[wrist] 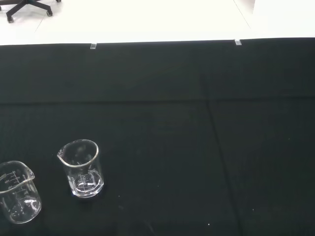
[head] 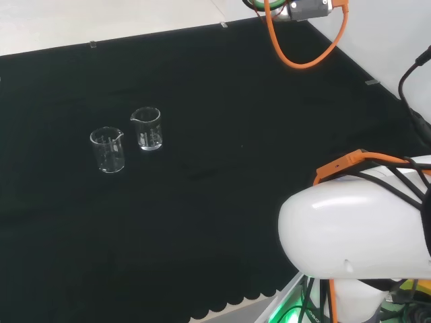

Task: Pick up the beaker on the right.

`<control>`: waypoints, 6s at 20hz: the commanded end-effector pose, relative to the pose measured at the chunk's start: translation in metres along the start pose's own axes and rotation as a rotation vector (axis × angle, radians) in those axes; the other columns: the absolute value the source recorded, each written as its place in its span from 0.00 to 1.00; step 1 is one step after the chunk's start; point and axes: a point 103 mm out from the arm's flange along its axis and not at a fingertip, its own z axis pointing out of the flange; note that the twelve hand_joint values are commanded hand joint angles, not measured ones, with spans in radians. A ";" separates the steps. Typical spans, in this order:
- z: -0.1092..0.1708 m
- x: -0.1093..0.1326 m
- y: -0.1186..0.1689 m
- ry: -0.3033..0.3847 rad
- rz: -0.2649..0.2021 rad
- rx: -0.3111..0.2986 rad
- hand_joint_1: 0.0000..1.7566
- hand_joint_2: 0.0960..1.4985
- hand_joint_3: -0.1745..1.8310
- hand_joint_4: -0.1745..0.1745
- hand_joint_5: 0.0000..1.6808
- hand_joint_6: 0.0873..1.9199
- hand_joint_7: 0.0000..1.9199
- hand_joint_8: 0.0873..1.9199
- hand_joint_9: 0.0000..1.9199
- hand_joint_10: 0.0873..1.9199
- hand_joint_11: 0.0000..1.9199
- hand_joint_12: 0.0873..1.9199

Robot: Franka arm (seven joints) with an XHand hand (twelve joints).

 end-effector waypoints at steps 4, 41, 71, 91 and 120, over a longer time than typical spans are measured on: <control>-0.019 0.007 0.013 -0.031 0.025 -0.018 0.07 0.82 0.25 0.46 0.15 0.00 0.04 0.23 0.06 0.30 0.00 0.45; 0.143 -0.018 0.160 0.118 0.000 0.081 0.19 0.74 0.19 0.42 0.15 0.00 0.07 0.22 0.08 0.31 0.00 0.45; 0.282 0.023 0.219 0.393 -0.246 0.198 0.49 0.29 0.48 0.35 0.18 0.00 0.12 0.28 0.17 0.32 0.00 0.61; 0.336 0.031 0.235 0.523 -0.360 0.221 0.46 0.25 0.48 0.34 0.16 0.00 0.10 0.28 0.15 0.32 0.00 0.61; 0.392 0.067 0.231 0.731 -0.465 0.291 0.46 0.25 0.46 0.35 0.17 0.00 0.11 0.28 0.16 0.32 0.00 0.60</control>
